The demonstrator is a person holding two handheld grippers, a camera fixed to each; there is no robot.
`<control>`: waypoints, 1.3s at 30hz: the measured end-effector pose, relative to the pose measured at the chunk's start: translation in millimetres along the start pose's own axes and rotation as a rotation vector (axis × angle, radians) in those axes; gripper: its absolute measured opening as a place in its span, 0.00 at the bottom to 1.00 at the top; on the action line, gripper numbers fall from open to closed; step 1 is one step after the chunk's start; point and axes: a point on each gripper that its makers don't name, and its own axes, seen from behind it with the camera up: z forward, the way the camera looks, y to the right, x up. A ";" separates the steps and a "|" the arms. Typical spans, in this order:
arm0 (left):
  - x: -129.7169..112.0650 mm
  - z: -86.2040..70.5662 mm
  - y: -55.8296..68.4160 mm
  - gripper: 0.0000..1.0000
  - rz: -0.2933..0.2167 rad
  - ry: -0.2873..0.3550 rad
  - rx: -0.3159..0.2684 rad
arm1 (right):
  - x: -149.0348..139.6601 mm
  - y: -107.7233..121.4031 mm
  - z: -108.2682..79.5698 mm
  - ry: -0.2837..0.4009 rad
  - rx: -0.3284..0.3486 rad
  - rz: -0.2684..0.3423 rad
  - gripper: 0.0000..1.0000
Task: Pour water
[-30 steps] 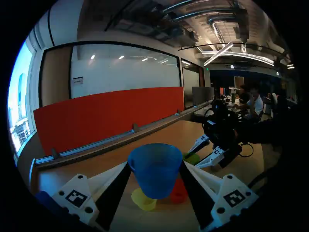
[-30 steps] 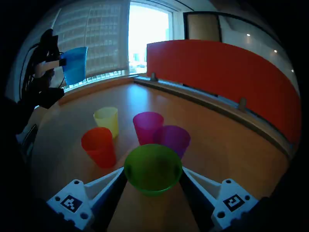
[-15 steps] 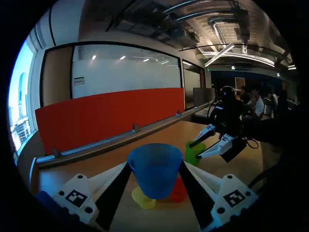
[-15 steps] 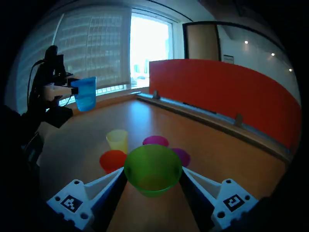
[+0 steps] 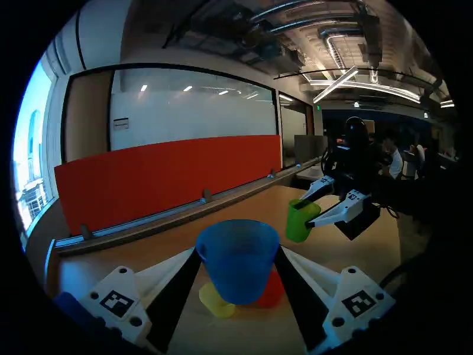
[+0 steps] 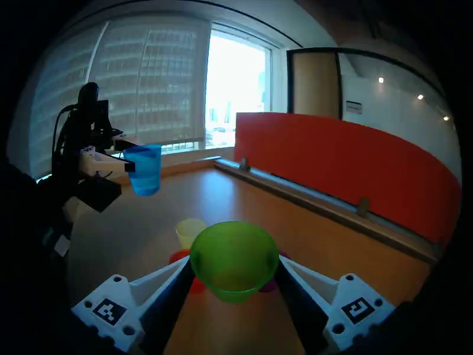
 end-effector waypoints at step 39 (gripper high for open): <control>5.6 -2.4 -4.3 0.86 -0.003 0.015 0.010 | 43.2 -24.1 9.9 0.143 0.034 -0.012 0.92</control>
